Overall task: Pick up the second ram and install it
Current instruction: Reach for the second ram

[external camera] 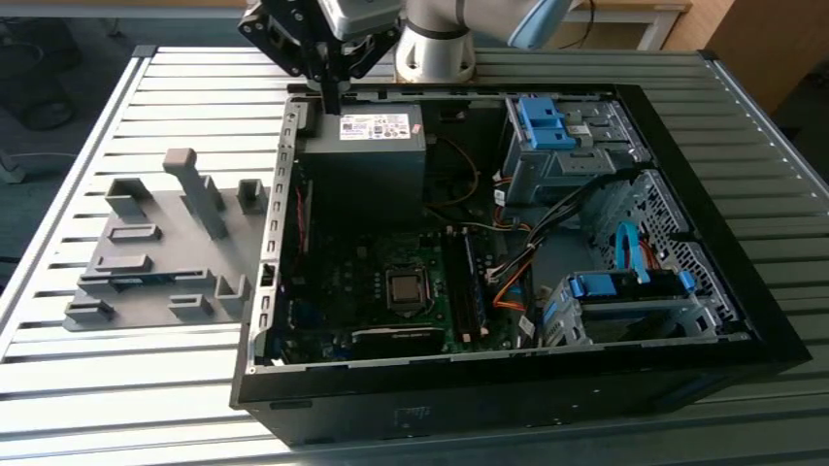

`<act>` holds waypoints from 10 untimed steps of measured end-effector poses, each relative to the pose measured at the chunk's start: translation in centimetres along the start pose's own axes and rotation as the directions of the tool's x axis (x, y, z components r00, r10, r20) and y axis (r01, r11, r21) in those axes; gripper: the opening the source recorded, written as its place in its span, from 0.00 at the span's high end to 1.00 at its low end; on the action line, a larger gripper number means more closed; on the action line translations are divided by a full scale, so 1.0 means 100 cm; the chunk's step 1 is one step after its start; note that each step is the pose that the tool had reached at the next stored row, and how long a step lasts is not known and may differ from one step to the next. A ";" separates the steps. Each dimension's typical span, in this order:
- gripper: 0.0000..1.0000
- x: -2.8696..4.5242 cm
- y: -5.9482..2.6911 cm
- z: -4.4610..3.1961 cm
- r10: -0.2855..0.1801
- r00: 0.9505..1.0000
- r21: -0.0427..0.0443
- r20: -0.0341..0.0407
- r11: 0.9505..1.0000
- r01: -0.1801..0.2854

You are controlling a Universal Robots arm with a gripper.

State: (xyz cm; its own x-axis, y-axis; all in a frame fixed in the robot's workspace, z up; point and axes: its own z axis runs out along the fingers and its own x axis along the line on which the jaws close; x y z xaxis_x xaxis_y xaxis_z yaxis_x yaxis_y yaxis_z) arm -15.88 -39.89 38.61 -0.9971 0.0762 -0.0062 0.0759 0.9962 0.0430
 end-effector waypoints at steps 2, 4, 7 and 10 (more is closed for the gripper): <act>0.89 0.0005 0.0000 0.0001 0.000 1.000 0.000 0.000 1.000 0.000; 0.89 0.0009 -0.0001 0.0001 0.000 1.000 0.000 0.000 1.000 0.000; 0.89 0.0017 -0.0001 0.0003 0.000 1.000 0.000 -0.001 1.000 0.000; 0.89 0.0025 -0.0002 0.0004 0.000 1.000 0.000 -0.001 1.000 0.000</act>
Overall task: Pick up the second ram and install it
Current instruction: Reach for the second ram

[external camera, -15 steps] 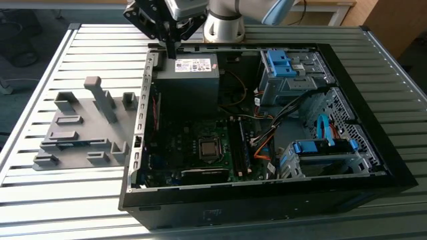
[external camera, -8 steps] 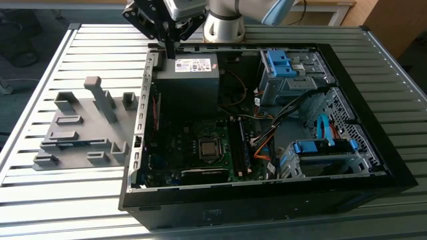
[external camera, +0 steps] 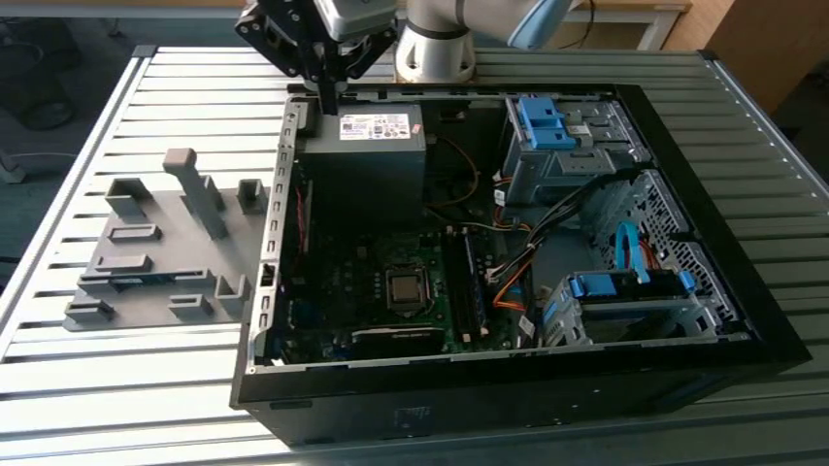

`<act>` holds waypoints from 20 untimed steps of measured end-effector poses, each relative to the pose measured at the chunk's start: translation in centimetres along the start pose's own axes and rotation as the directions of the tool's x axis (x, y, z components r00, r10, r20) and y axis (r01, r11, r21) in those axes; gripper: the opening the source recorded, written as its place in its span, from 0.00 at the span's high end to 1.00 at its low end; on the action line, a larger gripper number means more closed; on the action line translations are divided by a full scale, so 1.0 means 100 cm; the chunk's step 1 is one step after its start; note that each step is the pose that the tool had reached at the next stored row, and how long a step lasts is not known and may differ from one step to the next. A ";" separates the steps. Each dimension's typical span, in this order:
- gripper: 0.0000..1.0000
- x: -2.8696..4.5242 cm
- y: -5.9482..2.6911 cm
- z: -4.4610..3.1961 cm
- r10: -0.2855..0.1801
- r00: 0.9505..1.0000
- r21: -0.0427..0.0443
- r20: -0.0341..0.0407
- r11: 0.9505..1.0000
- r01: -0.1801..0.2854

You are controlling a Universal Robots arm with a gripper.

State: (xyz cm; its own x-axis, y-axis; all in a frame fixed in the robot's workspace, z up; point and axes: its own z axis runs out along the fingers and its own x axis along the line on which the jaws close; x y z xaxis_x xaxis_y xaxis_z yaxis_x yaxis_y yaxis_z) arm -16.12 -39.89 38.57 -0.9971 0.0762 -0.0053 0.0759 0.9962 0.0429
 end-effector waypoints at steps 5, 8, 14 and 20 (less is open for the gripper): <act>0.89 0.0013 -0.0001 0.0002 0.000 1.000 0.000 0.000 1.000 0.000; 0.89 0.0022 -0.0002 0.0003 0.000 1.000 0.000 -0.001 1.000 0.000; 0.89 0.0042 -0.0004 0.0005 0.000 1.000 0.000 -0.001 1.000 0.000; 0.89 0.0086 -0.0007 0.0007 0.000 1.000 0.000 -0.001 1.000 0.000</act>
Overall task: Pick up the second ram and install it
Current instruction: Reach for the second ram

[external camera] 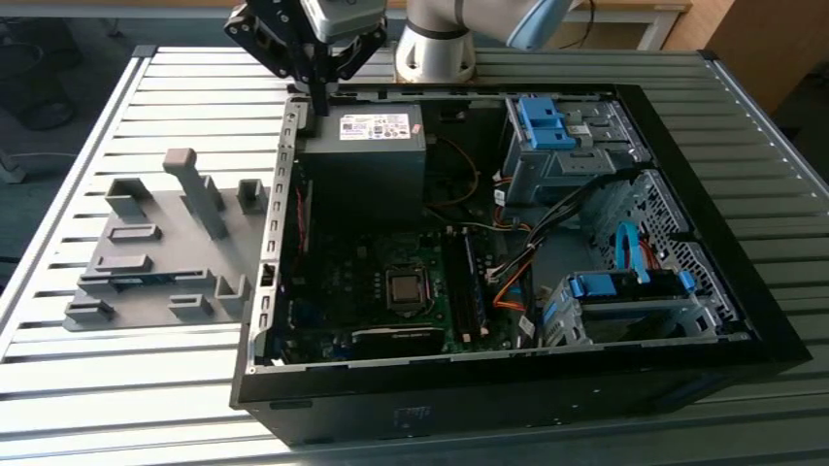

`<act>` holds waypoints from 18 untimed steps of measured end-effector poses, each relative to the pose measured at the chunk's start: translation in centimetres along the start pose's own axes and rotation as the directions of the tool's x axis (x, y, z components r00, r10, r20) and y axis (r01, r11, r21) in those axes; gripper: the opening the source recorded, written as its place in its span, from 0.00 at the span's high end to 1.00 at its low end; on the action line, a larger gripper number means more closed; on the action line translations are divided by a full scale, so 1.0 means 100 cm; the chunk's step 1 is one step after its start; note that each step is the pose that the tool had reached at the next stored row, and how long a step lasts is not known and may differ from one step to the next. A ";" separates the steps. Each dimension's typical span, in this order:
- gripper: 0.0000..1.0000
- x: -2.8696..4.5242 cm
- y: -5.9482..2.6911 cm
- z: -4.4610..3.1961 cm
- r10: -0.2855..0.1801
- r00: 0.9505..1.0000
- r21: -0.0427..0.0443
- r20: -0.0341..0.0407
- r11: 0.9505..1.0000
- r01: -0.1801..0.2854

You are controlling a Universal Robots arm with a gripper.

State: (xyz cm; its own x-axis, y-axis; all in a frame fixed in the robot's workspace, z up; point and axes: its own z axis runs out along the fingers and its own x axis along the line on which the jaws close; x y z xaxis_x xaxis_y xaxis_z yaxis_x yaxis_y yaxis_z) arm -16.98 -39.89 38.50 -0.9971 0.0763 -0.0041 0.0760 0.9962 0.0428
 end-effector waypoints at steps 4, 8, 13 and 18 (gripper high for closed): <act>0.89 0.0029 -0.0002 0.0002 0.000 1.000 0.000 0.000 1.000 0.000; 0.89 0.0050 -0.0004 0.0003 0.000 1.000 0.000 0.000 1.000 0.000; 0.89 0.0080 -0.0007 0.0004 0.000 1.000 0.000 -0.001 1.000 0.000; 0.89 0.0117 -0.0009 0.0007 0.000 1.000 0.000 -0.001 1.000 0.000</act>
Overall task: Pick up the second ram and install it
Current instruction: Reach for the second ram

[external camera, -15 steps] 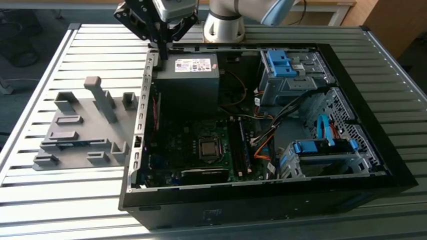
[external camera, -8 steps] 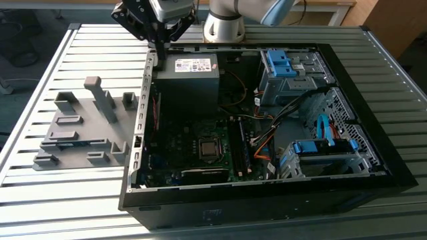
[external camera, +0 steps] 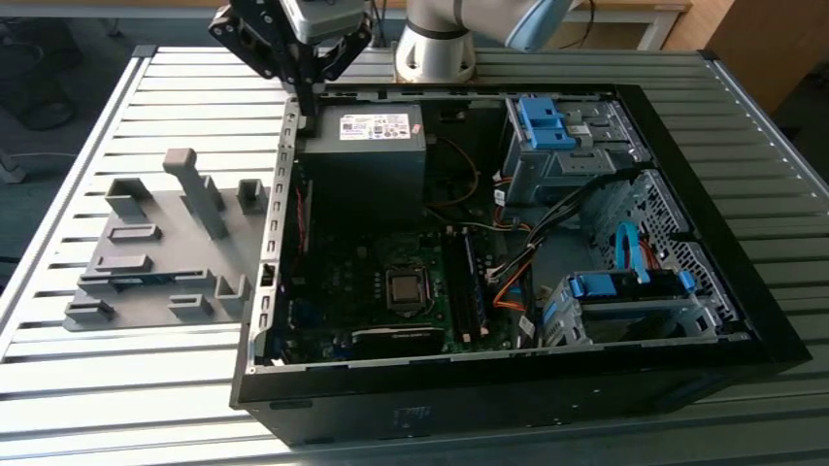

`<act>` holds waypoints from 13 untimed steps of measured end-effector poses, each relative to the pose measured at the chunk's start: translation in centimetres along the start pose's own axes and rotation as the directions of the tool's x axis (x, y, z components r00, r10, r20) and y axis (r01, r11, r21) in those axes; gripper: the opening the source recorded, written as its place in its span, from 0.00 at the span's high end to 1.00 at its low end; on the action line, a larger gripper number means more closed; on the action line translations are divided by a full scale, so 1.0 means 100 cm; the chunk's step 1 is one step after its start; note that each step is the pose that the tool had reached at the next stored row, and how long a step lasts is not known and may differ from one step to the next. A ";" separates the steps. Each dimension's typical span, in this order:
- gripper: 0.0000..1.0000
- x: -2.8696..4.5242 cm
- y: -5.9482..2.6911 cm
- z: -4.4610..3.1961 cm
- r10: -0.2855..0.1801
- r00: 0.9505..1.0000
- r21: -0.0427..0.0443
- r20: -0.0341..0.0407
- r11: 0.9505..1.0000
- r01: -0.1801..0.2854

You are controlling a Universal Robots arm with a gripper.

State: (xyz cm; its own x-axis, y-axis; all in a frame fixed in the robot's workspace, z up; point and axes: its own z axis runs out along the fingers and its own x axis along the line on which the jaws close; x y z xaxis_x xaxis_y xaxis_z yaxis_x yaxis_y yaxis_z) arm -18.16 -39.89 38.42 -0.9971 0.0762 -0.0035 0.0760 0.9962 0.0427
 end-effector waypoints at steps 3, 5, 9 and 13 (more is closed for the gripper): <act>0.89 0.0021 -0.0001 0.0002 0.000 1.000 0.000 0.000 1.000 0.000; 0.89 0.0033 -0.0003 0.0003 0.000 1.000 0.000 0.000 1.000 0.000; 0.89 0.0060 -0.0005 0.0005 0.000 1.000 0.000 0.000 1.000 0.000; 0.89 0.0086 -0.0007 0.0006 0.000 1.000 0.000 0.000 1.000 0.000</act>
State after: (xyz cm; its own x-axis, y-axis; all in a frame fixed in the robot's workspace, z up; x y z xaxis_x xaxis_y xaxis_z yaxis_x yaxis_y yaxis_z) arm -19.02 -39.89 38.35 -0.9971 0.0763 -0.0031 0.0761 0.9962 0.0428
